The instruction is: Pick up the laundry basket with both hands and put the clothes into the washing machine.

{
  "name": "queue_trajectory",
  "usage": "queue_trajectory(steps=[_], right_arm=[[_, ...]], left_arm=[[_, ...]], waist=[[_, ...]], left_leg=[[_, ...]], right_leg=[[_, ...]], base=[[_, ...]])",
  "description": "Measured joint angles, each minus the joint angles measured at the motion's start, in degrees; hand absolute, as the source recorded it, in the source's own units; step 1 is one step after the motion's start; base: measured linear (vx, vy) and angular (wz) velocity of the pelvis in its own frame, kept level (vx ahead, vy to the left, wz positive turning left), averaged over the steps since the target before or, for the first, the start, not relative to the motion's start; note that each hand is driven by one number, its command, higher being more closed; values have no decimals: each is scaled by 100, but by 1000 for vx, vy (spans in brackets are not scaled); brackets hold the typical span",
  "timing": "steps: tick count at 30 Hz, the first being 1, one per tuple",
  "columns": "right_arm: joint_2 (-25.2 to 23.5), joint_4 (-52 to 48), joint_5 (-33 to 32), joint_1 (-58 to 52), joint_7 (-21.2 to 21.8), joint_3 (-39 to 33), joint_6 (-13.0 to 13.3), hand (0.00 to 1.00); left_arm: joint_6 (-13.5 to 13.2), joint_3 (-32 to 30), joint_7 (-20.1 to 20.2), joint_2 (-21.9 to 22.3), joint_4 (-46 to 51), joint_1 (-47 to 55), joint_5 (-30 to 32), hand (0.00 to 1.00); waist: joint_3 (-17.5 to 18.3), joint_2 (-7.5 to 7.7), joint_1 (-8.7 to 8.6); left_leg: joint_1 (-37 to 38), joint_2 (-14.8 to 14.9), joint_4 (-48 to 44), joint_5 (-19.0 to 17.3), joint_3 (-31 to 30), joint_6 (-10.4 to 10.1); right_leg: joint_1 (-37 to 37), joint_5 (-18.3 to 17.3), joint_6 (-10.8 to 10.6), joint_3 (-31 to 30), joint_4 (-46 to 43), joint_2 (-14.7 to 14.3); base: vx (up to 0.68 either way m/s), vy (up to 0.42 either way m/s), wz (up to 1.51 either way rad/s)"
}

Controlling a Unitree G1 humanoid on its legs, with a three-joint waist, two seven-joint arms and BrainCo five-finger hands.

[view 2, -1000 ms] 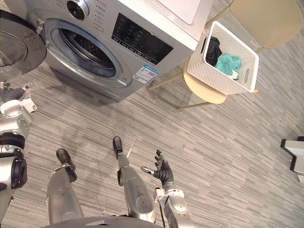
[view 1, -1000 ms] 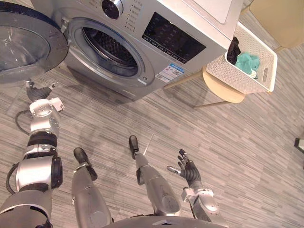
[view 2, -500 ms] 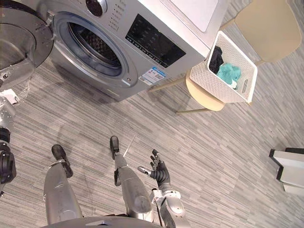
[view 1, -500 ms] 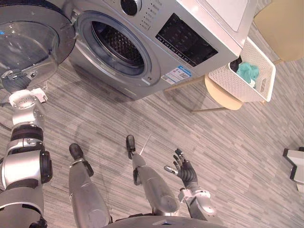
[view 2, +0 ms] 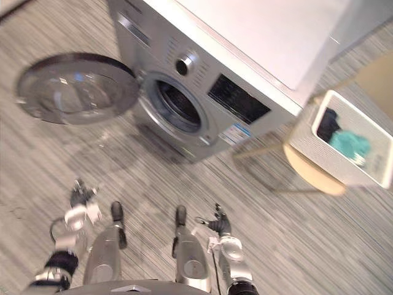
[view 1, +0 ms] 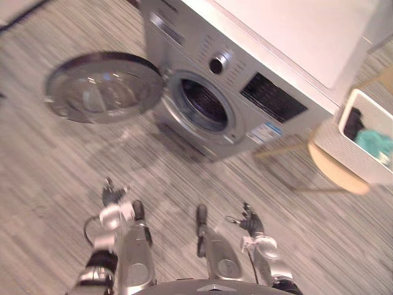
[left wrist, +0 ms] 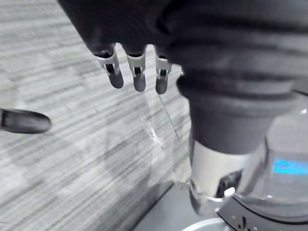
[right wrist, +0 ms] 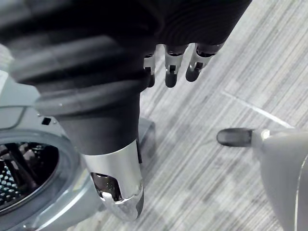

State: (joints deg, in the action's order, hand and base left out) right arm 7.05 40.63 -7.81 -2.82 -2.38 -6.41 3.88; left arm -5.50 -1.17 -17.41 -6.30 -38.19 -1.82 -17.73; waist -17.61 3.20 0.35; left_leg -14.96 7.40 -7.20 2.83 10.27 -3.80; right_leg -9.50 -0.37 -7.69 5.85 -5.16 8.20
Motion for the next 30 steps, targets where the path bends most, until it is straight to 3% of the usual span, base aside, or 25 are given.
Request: queue_trajectory(steps=[3, 6, 11, 15, 20, 23, 25, 29, 30], right_arm=[[41, 1031, 46, 94, -76, -536, -157, 0], [21, 1650, 154, 35, -184, -1080, -362, 0], [-116, 1897, 143, -97, -200, -1755, -538, 0], [-243, 1871, -101, -52, -204, -1846, -537, 0], [-420, 1384, -273, 119, -302, -1586, -479, 0], [-490, 1380, -312, 196, -321, -1509, -470, 0], [-462, 1381, -302, 120, -326, -1515, -471, 0], [-393, 1438, -72, -61, -369, -1682, -532, 0], [-394, 1456, -61, -148, -386, -1749, -574, 0]], left_arm=[[71, 3, 422, -52, -653, 505, 231, 0], [201, -157, 669, -32, -1279, 676, 773, 0], [442, -1076, 923, -12, -2126, 935, 839, 0], [578, -1236, 1008, 98, -2393, 1033, 995, 0], [595, -1000, 1009, 37, -2443, 916, 1423, 0], [583, -874, 1030, -160, -2372, 682, 1843, 0], [587, -891, 1034, -224, -2343, 650, 2038, 0], [590, -829, 1036, -215, -2312, 544, 2065, 0], [592, -774, 1037, -219, -2315, 471, 2063, 0]], waist=[[295, -193, 89], [468, -283, 33], [843, -183, 40], [980, -192, 46], [977, -202, 20], [935, -189, -89], [930, -141, -91], [934, -192, -135], [948, -186, -155]], left_leg=[[424, -217, 442, 191, -176, 47], [696, -394, 711, 344, -508, 82], [1243, -497, 1204, 510, -583, 77], [1423, -477, 1207, 431, -252, 122], [1405, -217, 1179, 357, 870, 96], [1523, 9, 1149, 326, 1492, 25], [1647, 199, 720, 124, 1871, -65], [1606, 583, 235, -249, 2115, -324], [1598, 679, 193, -293, 2104, -393]], right_leg=[[318, -172, -66, 247, -123, 174], [687, -286, -132, 595, -130, 301], [1082, -402, -119, 719, -62, 378], [1051, -415, -133, 371, -45, 354], [364, -160, 226, -627, 100, 93], [228, 39, 857, 175, 172, 204], [243, 96, 950, 665, 90, 362], [170, 62, 799, 1262, -160, 426], [195, 156, 365, 1372, 21, 326]], base=[[41, 38, 51], [27, 41, 61], [-13, 29, 15], [-38, 30, -43], [-64, 23, -121], [-19, -14, -101], [36, -44, -101], [30, -116, -58], [58, -180, -23]])
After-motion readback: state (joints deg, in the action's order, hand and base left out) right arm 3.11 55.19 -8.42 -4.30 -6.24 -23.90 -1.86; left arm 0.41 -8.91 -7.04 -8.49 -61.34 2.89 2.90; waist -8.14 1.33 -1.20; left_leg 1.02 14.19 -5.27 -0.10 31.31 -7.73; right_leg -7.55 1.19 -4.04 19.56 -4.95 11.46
